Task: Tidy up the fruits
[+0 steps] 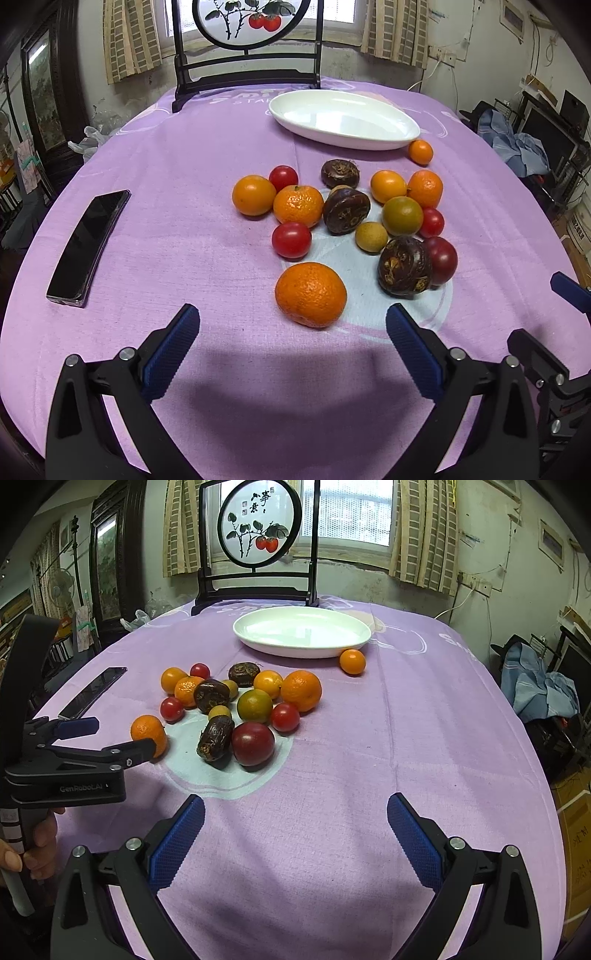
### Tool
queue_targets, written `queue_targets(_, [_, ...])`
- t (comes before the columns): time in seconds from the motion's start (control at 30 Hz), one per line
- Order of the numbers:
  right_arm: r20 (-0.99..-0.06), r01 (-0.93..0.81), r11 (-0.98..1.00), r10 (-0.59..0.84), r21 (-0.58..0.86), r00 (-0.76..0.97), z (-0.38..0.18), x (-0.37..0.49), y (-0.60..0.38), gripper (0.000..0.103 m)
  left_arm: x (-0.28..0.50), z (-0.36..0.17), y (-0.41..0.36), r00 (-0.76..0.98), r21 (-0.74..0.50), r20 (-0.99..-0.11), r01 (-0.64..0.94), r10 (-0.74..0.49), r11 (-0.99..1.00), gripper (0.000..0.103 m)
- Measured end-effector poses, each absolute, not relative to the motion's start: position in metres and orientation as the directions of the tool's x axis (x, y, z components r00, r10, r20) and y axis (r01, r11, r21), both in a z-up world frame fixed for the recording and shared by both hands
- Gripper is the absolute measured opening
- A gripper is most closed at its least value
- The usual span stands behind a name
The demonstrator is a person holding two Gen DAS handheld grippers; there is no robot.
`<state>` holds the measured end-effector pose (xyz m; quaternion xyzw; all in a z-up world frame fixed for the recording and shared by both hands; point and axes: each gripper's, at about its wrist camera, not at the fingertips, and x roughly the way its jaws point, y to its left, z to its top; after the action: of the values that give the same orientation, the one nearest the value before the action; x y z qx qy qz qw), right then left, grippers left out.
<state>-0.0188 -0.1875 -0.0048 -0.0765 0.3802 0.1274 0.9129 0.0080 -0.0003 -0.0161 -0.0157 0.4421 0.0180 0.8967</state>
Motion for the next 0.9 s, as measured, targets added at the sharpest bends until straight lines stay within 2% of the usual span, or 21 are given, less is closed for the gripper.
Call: queue_targets(0.9, [-0.724,-0.293,0.955,0.175,-0.039,0.667,-0.0085,-0.0182,-0.1856,0.100,0.0077,-0.0179,0.0075,0.576,-0.045,-0.818,-0.069,0.003,0.997,0.099])
